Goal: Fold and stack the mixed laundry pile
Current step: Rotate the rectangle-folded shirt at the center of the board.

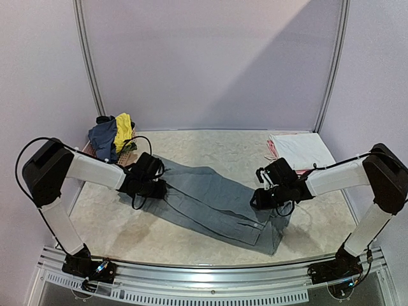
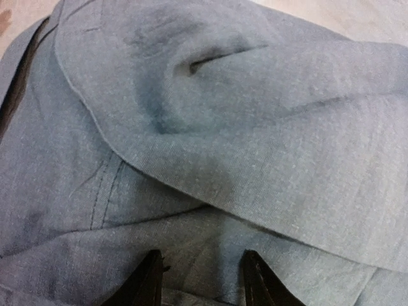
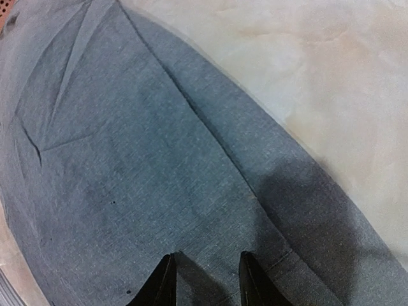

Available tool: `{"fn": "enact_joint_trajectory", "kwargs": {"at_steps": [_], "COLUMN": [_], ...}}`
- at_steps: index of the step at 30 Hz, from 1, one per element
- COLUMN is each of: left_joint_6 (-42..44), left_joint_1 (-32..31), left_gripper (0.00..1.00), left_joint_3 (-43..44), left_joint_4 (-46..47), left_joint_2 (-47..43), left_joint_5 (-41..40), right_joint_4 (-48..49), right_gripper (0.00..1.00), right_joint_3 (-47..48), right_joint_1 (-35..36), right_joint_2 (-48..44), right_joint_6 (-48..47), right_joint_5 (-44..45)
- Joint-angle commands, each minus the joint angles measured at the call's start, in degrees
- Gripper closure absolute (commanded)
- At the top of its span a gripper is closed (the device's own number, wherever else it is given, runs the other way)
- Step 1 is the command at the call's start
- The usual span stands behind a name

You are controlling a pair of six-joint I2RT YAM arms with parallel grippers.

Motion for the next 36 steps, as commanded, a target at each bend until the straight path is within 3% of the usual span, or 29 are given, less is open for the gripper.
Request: {"fn": "enact_joint_trajectory", "kwargs": {"at_steps": [1, 10, 17, 21, 27, 31, 36], "left_joint_6": [3.07, 5.89, 7.81, 8.32, 9.46, 9.22, 7.68], "left_joint_1": [2.10, 4.08, 4.28, 4.29, 4.26, 4.16, 2.99], "left_gripper": [0.55, 0.55, 0.56, 0.57, 0.57, 0.55, 0.48], "left_joint_3": [5.53, 19.83, 31.02, 33.32, 30.32, 27.77, 20.88], "left_joint_4": [-7.30, -13.46, -16.31, -17.16, -17.72, -19.09, -20.00], "left_joint_2": [5.94, 14.00, 20.50, 20.74, 12.25, 5.63, -2.46], "left_joint_5": [1.83, 2.95, 6.36, 6.84, 4.96, 3.91, 3.00], "right_joint_4": [-8.23, -8.06, -10.86, -18.59, -27.51, -28.12, -24.27], "right_gripper": [0.65, 0.65, 0.64, 0.60, 0.46, 0.29, 0.21], "right_joint_3": [-4.19, -2.92, 4.93, 9.73, 16.52, 19.67, 21.71], "right_joint_1": [5.99, 20.38, 26.66, 26.59, 24.21, 20.35, 10.93], "right_joint_2": [2.02, 2.91, 3.94, 3.14, -2.00, -5.35, -4.81], "right_joint_6": [5.12, 12.08, 6.60, 4.34, 0.12, -2.48, -4.81], "right_joint_5": [0.18, 0.70, -3.62, 2.67, 9.70, 12.22, 8.25]}}
